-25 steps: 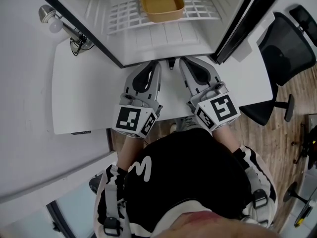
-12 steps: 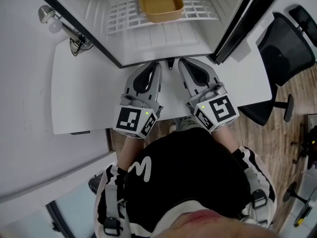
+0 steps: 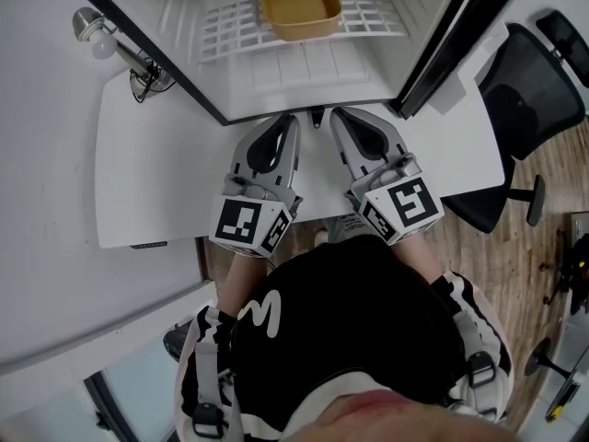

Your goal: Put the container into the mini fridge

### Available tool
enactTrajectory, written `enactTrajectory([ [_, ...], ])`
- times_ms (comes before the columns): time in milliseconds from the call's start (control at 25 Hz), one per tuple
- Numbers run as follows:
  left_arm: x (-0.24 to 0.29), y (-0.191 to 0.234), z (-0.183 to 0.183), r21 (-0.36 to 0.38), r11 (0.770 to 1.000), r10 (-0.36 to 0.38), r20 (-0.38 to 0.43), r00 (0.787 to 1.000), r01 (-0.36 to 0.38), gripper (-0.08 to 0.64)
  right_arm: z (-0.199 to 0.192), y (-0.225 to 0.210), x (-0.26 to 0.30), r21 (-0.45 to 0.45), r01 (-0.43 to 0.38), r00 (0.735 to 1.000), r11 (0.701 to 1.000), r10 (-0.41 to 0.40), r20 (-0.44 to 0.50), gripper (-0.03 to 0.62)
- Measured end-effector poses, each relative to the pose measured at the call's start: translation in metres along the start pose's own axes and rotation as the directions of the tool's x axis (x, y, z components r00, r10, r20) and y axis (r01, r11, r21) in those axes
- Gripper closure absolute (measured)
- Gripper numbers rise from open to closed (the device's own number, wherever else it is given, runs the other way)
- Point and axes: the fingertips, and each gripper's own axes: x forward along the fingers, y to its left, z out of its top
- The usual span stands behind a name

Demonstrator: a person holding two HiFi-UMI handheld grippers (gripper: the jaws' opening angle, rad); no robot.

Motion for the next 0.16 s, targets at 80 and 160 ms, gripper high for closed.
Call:
enactTrajectory([
  [80,-0.001,0.001,0.0009,-0.002,1.0,0.002,0.003,1.0,-0.002,0.527,0.0004,0.0006,-0.0001,0.002,0.001,1.0,1.0,-0.001,0.002,0.581],
  [160,-0.0021,0.0017,0.0018,-0.002,1.0,0.002,0.005,1.0,-0.002,0.528,0.0006,0.0014,-0.0001,0.004,0.001,1.0,1.0,-0.001,0.003,0.581],
])
